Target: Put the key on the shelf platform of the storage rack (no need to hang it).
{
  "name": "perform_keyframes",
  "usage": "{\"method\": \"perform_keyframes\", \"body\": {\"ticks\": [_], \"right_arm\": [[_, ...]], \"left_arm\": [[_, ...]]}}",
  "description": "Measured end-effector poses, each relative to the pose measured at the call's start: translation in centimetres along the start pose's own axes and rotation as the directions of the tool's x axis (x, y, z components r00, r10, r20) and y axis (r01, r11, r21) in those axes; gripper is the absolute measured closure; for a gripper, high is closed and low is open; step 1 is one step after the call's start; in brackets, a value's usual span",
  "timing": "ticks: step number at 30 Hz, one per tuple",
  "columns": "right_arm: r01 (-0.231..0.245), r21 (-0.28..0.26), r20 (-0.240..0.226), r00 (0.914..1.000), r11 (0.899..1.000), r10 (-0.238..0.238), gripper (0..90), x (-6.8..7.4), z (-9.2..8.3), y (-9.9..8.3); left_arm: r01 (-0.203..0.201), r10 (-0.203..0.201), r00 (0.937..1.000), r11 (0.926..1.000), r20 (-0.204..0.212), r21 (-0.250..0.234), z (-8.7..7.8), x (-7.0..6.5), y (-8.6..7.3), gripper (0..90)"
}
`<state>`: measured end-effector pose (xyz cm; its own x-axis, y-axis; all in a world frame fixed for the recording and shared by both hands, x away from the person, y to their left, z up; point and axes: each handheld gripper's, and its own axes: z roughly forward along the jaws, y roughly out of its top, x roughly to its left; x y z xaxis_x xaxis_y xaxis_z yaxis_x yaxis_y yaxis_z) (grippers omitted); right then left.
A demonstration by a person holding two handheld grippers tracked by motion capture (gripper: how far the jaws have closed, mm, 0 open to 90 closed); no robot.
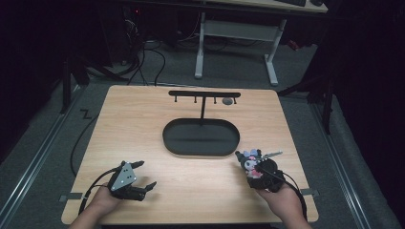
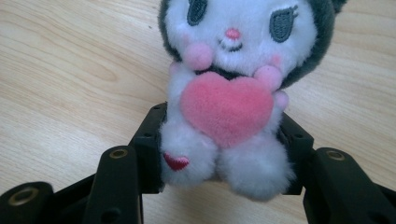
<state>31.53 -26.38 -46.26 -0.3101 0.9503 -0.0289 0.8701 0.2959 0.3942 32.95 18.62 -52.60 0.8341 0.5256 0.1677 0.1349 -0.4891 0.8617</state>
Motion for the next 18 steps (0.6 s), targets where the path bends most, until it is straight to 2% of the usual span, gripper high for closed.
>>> {"method": "perform_keyframes", "body": {"ticks": [11, 18], "right_arm": [[0.040, -0.044, -0.033, 0.9986, 0.998, -0.041, 48.5, 1.5, -0.4, 1.6], [0.044, -0.074, -0.040, 0.9981, 0.996, -0.047, 48.5, 1.9, -0.9, 2.9]], "left_arm": [[-0.001, 0.001, 1.0000, 1.0000, 0.001, 0.000, 0.0, 0.0, 0.0, 15.4], [0.000, 0.000, 1.0000, 1.0000, 0.001, 0.000, 0.0, 0.0, 0.0, 15.4]]}}
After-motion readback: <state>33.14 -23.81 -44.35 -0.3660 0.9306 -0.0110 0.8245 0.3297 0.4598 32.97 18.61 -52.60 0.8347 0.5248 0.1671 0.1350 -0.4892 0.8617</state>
